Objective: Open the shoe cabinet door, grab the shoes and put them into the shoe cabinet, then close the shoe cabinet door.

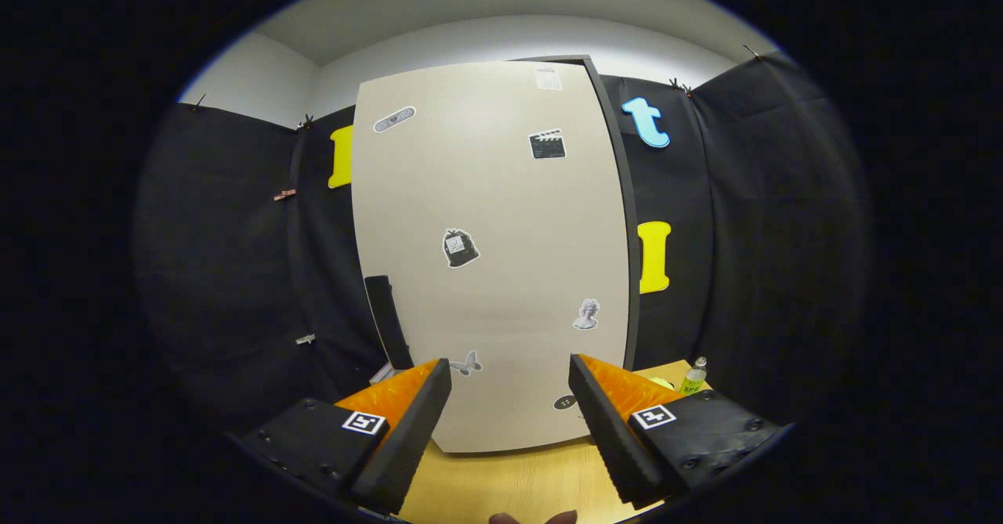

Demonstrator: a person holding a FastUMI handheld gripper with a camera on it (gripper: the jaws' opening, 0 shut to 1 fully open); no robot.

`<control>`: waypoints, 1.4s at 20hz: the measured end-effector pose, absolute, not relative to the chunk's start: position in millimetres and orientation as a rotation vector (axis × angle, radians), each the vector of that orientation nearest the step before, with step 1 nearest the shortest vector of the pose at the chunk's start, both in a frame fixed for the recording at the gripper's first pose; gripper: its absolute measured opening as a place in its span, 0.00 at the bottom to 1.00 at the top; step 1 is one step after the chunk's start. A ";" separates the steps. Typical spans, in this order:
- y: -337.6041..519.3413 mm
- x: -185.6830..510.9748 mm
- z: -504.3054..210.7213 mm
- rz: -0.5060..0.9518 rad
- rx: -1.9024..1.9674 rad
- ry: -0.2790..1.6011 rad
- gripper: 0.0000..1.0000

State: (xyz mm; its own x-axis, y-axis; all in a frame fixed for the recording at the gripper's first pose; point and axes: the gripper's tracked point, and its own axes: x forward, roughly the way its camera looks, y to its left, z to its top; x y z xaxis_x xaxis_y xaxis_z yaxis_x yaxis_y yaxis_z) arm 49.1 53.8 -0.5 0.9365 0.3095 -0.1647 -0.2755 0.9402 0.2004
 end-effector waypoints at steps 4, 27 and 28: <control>54.5 49.8 1.7 0.303 0.193 0.191 0.98; 55.9 49.5 8.5 0.293 0.168 0.158 0.98; 55.9 49.9 7.7 0.291 0.166 0.158 0.98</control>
